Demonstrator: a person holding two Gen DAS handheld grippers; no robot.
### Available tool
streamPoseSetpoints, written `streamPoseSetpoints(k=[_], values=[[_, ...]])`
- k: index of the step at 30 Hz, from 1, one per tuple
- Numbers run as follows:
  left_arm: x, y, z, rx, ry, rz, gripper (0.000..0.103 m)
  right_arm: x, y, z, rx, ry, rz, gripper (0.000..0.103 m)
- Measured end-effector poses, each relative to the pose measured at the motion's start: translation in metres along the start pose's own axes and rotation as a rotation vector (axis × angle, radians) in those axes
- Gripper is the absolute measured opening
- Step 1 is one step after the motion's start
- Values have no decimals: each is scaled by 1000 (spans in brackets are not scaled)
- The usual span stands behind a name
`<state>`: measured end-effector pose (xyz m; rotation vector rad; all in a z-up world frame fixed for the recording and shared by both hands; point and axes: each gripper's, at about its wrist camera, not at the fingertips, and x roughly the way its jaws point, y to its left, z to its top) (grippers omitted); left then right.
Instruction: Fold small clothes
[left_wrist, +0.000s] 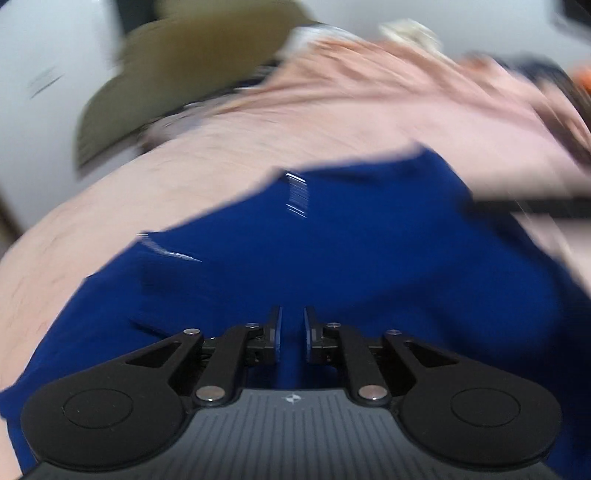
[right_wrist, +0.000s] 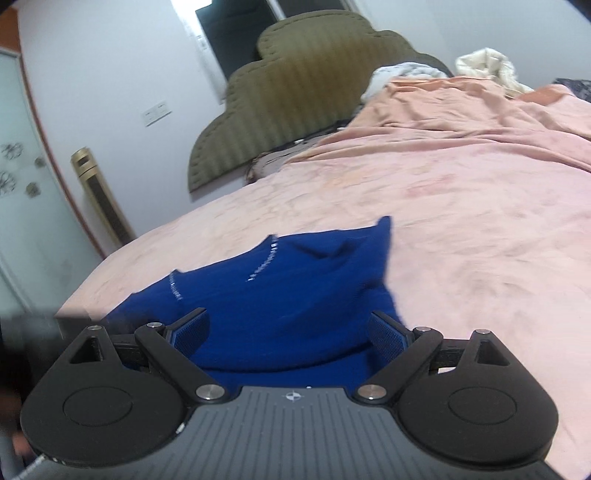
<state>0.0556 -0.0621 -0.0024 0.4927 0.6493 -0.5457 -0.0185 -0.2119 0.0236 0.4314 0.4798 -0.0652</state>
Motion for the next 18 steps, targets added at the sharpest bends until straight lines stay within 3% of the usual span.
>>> streamPoseSetpoints(k=[2, 3, 4, 6, 11, 18], values=[[-15, -19, -16, 116, -31, 17, 24, 4, -4, 2, 4, -1, -2, 94], [-26, -23, -25, 160, -57, 31, 43, 7, -3, 3, -3, -1, -2, 94], [-35, -24, -33, 181, -81, 39, 72, 8, -1, 5, -9, -2, -1, 94], [-51, -14, -43, 183, -142, 60, 95, 16, 5, 9, -36, 3, 22, 94], [-79, 36, -66, 85, -164, 197, 94, 37, 52, 18, -209, 52, 118, 94], [-60, 126, -79, -255, -22, 451, 94, 106, 155, -2, -554, 177, 179, 95]])
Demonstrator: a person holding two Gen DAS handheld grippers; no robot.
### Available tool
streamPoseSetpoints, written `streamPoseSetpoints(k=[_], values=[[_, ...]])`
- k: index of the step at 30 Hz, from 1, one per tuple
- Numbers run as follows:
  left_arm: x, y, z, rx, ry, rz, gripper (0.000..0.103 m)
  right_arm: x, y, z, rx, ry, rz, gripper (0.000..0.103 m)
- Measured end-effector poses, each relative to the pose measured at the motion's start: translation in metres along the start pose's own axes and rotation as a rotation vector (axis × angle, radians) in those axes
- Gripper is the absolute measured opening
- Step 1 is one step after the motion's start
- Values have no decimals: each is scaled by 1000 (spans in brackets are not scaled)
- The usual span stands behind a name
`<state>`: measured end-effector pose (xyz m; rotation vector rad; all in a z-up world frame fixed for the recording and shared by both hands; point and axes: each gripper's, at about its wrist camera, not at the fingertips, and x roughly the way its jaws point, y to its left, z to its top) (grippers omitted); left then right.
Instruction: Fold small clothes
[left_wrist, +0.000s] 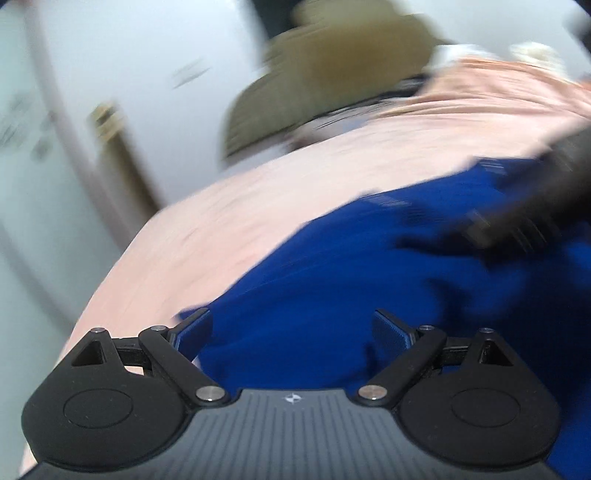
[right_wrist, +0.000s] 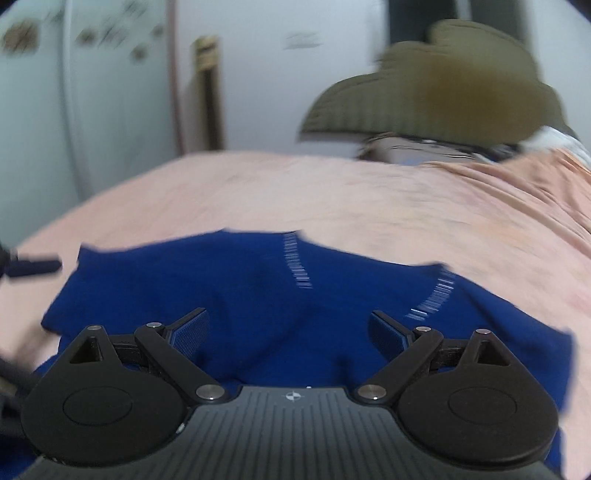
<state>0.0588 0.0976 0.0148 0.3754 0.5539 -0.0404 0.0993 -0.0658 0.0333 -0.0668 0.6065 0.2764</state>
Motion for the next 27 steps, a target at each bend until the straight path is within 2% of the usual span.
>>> streamPoseSetpoints(k=[2, 5, 7, 11, 13, 14, 15, 16, 19, 21, 23, 27], values=[[18, 20, 1, -98, 64, 24, 94, 23, 19, 4, -69, 47, -25, 95], [35, 35, -5, -156, 128, 16, 94, 47, 35, -3, -161, 101, -156, 95], [38, 33, -9, -147, 134, 4, 94, 38, 22, -5, -86, 58, -255, 96], [25, 32, -23, -124, 120, -2, 94, -5, -38, -15, 221, -49, -388, 98], [30, 33, -21, -144, 128, -18, 94, -26, -60, -21, 314, -105, -498, 101], [34, 33, -20, -156, 135, -25, 94, -34, -69, -25, 347, -132, -504, 101], [34, 35, -20, -169, 141, -31, 94, -40, -76, -25, 380, -153, -465, 102], [37, 36, -17, -175, 146, -35, 94, -42, -83, -24, 407, -155, -387, 102], [31, 39, -17, -174, 143, -23, 94, -30, -102, -22, 478, -92, -125, 96], [25, 38, -18, -156, 127, 0, 94, -16, -114, -22, 550, -44, -15, 92], [16, 36, -18, -131, 108, 19, 94, -3, -121, -24, 596, -11, 65, 85], [7, 31, -16, -99, 82, 30, 94, 24, -120, -18, 602, 38, 110, 64]])
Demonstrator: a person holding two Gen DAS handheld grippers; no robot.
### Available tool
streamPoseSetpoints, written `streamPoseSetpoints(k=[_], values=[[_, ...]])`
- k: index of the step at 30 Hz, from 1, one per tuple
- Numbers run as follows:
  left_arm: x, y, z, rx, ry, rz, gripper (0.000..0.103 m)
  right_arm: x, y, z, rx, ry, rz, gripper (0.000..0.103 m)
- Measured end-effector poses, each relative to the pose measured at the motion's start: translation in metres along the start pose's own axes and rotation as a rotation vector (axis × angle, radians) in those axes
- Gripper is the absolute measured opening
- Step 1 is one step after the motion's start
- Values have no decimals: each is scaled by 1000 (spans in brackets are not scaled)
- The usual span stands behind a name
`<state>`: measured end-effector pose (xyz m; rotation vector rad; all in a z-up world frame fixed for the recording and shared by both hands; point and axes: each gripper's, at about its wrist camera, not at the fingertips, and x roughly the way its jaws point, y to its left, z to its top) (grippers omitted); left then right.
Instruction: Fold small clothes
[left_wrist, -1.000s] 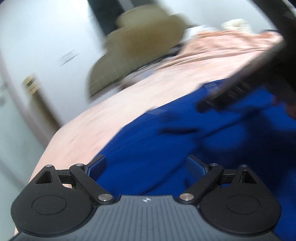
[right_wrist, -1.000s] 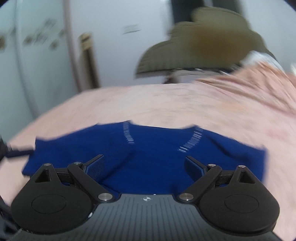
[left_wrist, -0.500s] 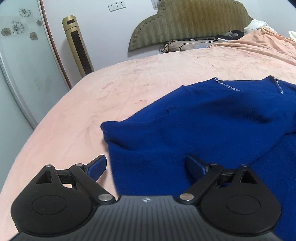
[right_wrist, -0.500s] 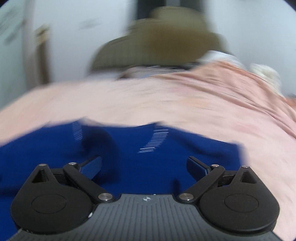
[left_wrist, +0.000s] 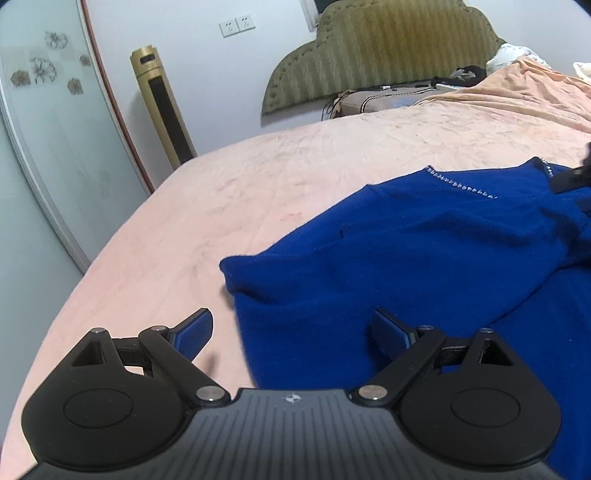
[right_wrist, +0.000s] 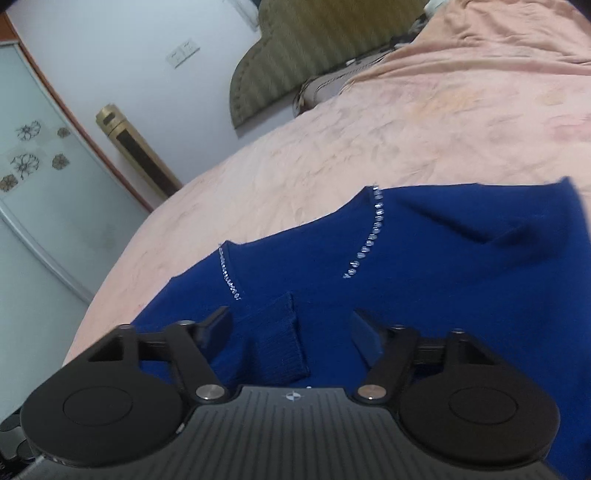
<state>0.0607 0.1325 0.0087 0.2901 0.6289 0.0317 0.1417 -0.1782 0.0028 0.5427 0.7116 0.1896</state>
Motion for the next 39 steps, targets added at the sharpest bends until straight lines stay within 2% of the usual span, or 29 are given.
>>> streamPoseSetpoints(k=[2, 5, 6, 7, 10, 12, 14, 18, 21, 23, 25, 27, 29, 30, 32, 33, 34, 35, 39], values=[[0, -1, 2, 1, -4, 7, 94, 6, 10, -2, -32, 19, 10, 55], [7, -1, 7, 0, -9, 26, 94, 17, 32, -3, -121, 61, -1, 31], [10, 1, 10, -1, -17, 41, 94, 18, 39, -3, -162, 63, -17, 17], [14, 3, 13, -5, -20, 61, 94, 16, 46, -5, -211, 61, -35, 12], [33, 18, 24, -54, -12, 125, 94, 7, 55, 0, -261, 27, -41, 9], [49, 29, 32, -91, 19, 162, 94, -3, 56, 7, -279, -35, -62, 8], [58, 37, 39, -116, 30, 179, 94, -14, 51, 16, -267, -90, -73, 0], [65, 34, 53, -114, 14, 181, 94, -41, 29, 27, -245, -205, -158, 0], [66, 27, 61, -105, -2, 191, 94, -56, 5, 34, -194, -214, -186, 2], [65, 27, 62, -138, 6, 159, 94, -54, -10, 35, -144, -158, -113, 17], [64, 24, 61, -162, 31, 128, 94, -45, -15, 33, -117, -85, -28, 23], [61, 20, 58, -154, 48, 117, 94, -29, -10, 28, -116, -22, 31, 25], [55, 16, 54, -134, 41, 113, 94, -9, 0, 24, -131, 39, 49, 33], [51, 14, 53, -123, 35, 106, 94, 4, 4, 22, -140, 81, 40, 43], [47, 11, 52, -101, 24, 96, 94, 23, 15, 15, -160, 123, 31, 43], [47, 10, 53, -96, 21, 101, 94, 26, 22, 12, -189, 107, 25, 40], [48, 10, 54, -96, 21, 111, 94, 24, 28, 10, -211, 98, 17, 19], [49, 12, 56, -102, 22, 120, 94, 25, 31, 11, -226, 88, 13, 5], [54, 19, 67, -171, 18, 124, 94, -2, 38, 20, -270, -50, -45, 6]])
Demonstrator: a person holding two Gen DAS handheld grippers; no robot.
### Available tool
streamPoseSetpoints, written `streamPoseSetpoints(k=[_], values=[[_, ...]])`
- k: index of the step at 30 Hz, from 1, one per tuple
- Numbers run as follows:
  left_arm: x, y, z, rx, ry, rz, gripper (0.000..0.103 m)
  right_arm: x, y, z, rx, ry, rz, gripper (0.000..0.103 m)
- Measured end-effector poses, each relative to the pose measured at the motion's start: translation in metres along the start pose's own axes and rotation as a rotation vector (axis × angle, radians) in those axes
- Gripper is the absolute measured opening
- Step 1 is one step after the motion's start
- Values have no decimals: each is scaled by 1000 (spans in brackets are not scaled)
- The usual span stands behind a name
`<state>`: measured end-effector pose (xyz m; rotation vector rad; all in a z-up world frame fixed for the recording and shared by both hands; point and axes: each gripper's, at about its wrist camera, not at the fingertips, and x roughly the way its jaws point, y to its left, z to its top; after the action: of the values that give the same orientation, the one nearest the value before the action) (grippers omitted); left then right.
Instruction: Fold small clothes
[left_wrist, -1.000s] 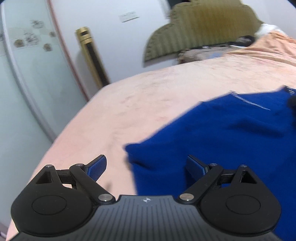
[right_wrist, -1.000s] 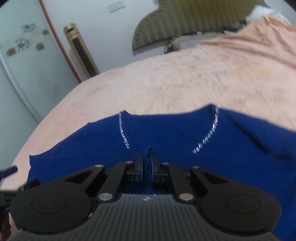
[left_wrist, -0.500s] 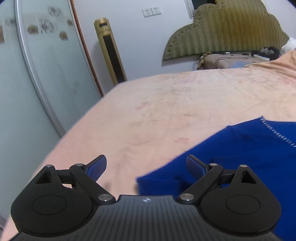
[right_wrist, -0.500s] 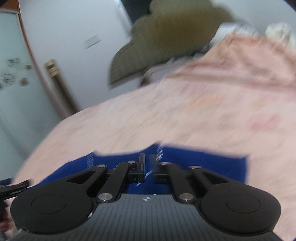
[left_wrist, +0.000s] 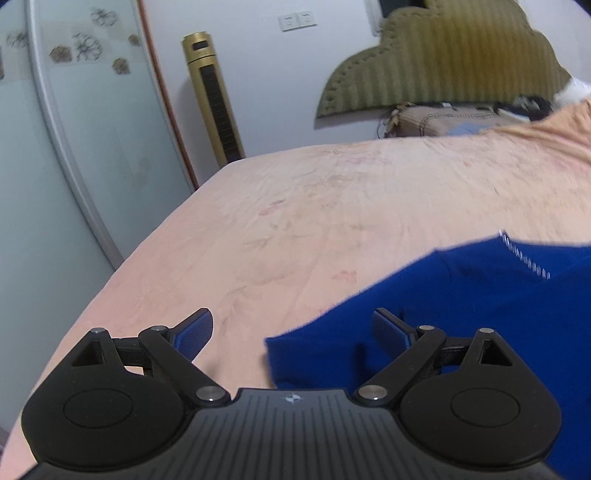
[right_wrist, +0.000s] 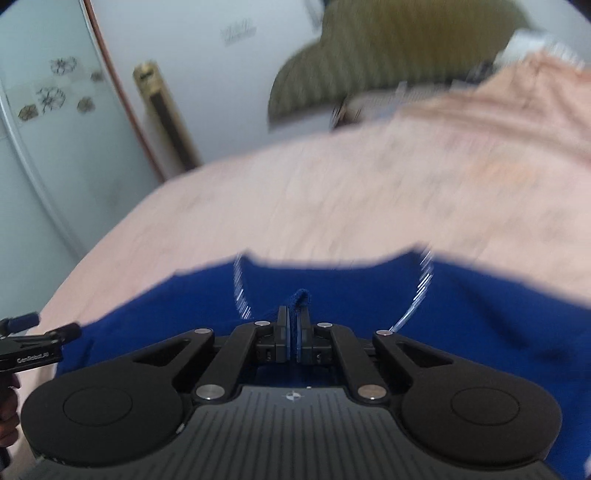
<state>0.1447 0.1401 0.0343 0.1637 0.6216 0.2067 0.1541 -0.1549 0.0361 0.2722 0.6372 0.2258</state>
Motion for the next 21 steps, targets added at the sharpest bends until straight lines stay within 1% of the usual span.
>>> streamPoseSetpoints(k=[3, 6, 8, 10, 12, 14, 16, 17, 19, 20, 21], values=[[1, 0, 4, -20, 3, -14, 94, -26, -11, 7, 4, -93, -78, 6], [3, -4, 4, -9, 1, -18, 94, -52, -31, 7, 16, -139, -162, 6], [5, -8, 3, -1, 5, -16, 94, -68, -47, 3, 30, -146, -217, 6], [10, -12, 3, 0, 18, -25, 94, -76, -64, -2, 59, -132, -271, 6], [14, -19, 1, 14, 37, -31, 94, -84, -82, -10, 91, -120, -300, 6], [18, -27, -2, 39, 57, -26, 94, -84, -92, -18, 108, -100, -324, 8], [12, -32, -3, 55, 58, -36, 94, -76, -94, -22, 119, -59, -344, 24], [6, -33, -5, 56, 45, -54, 94, -76, -91, -25, 125, -75, -376, 28], [-7, -38, -9, 63, 28, -92, 94, -84, -85, -29, 106, -145, -409, 34], [-12, -41, -12, 74, 23, -110, 94, -89, -79, -30, 89, -172, -401, 35], [-15, -46, -15, 97, 16, -127, 94, -88, -72, -31, 70, -175, -371, 39]])
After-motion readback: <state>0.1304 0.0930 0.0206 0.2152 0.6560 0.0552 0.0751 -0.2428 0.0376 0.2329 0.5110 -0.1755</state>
